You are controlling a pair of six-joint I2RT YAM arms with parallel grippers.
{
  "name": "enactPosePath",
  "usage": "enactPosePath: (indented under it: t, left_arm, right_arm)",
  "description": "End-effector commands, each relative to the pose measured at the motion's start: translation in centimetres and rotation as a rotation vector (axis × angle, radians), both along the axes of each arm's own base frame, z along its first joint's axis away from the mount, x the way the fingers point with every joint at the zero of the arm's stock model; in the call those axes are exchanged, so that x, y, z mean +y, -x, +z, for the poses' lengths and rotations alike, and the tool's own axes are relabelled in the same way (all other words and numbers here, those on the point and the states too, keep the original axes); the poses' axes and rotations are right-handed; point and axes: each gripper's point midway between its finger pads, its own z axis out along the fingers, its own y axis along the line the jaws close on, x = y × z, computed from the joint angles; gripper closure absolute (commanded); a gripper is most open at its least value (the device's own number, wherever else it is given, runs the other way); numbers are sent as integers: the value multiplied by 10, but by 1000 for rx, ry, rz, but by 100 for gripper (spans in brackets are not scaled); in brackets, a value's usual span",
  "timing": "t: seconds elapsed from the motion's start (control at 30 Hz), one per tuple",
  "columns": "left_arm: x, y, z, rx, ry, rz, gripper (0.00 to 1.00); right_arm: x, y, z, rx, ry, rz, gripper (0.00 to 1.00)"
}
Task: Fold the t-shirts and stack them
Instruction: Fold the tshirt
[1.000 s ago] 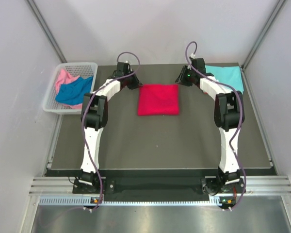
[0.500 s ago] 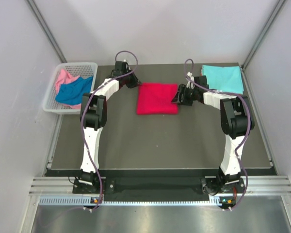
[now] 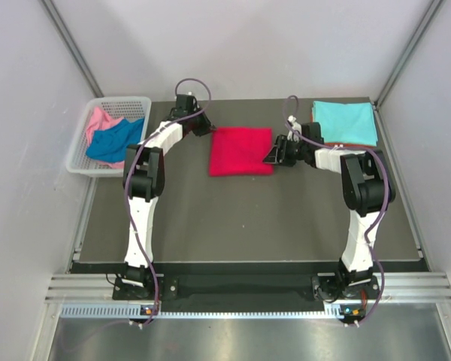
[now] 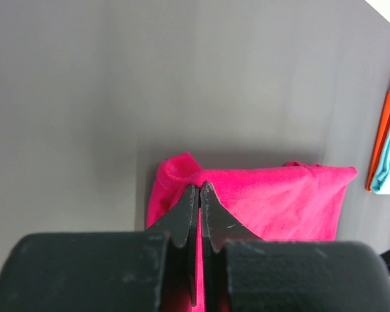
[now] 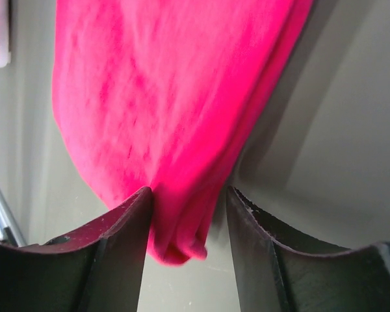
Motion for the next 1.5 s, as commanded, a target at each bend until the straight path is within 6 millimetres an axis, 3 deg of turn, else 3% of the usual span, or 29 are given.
enactPosePath:
  t: [0.0,0.23,0.27,0.3,0.4,0.5,0.67,0.7,0.87,0.93,1.03,1.07,1.1,1.27,1.3,1.37,1.4,1.47]
  left_arm:
    - [21,-24,50,-138,-28,51,100]
    - [25,-25,40,-119,-25,56,100]
    - [26,-25,40,-116,-25,57,100]
    - [28,-26,45,-120,-26,65,100]
    - [44,-27,48,-108,-60,117,100]
    - [62,-31,41,-76,-78,166,100]
    - [71,-34,28,-41,-56,164,100]
    - [72,-34,26,-36,-60,159,100]
    - [71,-26,29,-27,-86,116,80]
    - [70,-24,40,-53,-96,91,73]
    - [59,-20,50,-81,-45,29,54]
    - [56,-18,53,-78,-20,5,40]
    - [57,-16,53,-72,-16,-3,40]
    - [52,17,54,-22,-39,-74,43]
    - [46,37,50,6,-38,-97,45]
    - [39,57,48,16,-52,-121,46]
    - [29,81,41,41,-58,-147,46]
    - [14,105,41,56,-72,-167,46]
  right_arm:
    - [13,-4,48,-142,-65,45,51]
    - [28,11,32,-98,-112,76,53]
    - [31,11,27,-86,-121,75,57]
    - [31,13,21,-70,-121,72,70]
    - [29,14,7,-40,-108,46,94]
    - [24,13,-2,-17,-81,18,100]
    - [25,9,-1,-1,-80,5,100]
    - [28,5,3,-10,-85,9,96]
    - [34,2,10,-8,-85,23,83]
    - [34,1,13,-6,-81,25,77]
    - [34,2,17,-9,-77,19,73]
    - [34,2,20,-13,-81,17,72]
    - [33,2,21,-15,-79,13,68]
    - [35,5,26,-18,-76,14,61]
    - [35,7,23,-12,-68,12,59]
    - [39,12,19,-2,-59,23,59]
    - [39,16,15,4,-60,30,64]
    - [42,22,16,0,-63,34,81]
